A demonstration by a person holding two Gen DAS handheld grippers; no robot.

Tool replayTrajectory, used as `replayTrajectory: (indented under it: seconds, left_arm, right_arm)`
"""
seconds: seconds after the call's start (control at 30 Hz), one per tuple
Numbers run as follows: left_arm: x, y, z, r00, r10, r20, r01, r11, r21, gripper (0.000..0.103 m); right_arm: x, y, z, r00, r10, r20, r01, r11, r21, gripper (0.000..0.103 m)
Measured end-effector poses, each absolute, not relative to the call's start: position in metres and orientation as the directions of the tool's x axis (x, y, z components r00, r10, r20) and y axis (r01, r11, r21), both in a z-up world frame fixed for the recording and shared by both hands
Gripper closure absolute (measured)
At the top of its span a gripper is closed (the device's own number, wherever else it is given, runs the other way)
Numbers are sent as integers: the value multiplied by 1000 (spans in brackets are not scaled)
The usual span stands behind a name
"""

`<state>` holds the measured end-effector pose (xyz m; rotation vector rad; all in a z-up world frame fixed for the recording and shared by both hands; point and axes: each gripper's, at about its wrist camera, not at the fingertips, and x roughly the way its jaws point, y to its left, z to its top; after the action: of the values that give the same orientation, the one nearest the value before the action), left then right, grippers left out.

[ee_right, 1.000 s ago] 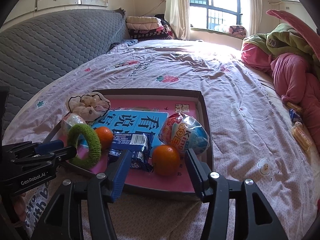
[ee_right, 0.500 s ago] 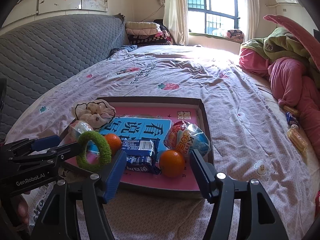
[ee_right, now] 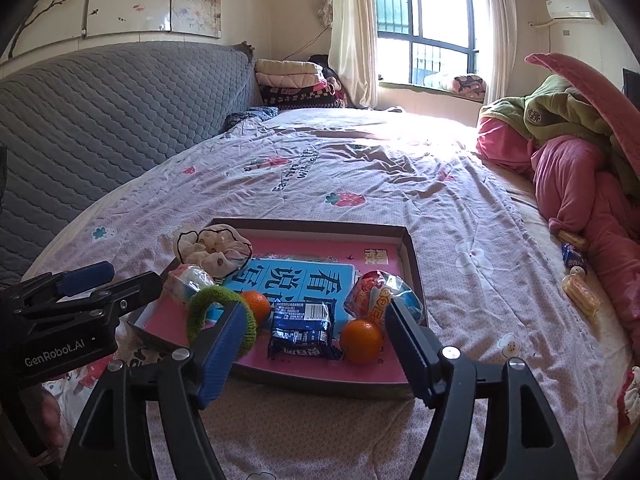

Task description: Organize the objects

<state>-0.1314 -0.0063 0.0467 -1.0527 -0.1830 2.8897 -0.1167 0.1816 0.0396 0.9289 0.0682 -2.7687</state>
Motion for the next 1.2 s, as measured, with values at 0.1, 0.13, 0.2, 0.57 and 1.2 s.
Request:
replayTrajectory:
  seconds: [0.1, 0.13, 0.2, 0.57, 1.2]
  left_arm:
    - [-124, -6, 55, -775, 96, -624, -20, -992, -127, 28]
    - [-121, -6, 58, -779, 95, -619, -21, -992, -126, 28]
    - [-115, -5, 63, -788, 96, -608, -24, -992, -125, 28]
    - [-81, -3, 90, -834, 77, -546, -30, -995, -94, 24]
    - [-56, 8, 55, -793, 29, -609, -6, -999, -39, 24]
  right_arm:
    - [-107, 181, 52, -804, -188, -564, 207, -978, 30, 29]
    - [-105, 181, 56, -808, -186, -559, 207, -978, 26, 26]
    - [-99, 180, 62, -814, -183, -552, 207, -978, 20, 25]
    - [-72, 181, 87, -847, -181, -500, 199, -980, 17, 22]
    - [-36, 187, 76, -856, -176, -486, 179, -983, 41, 13]
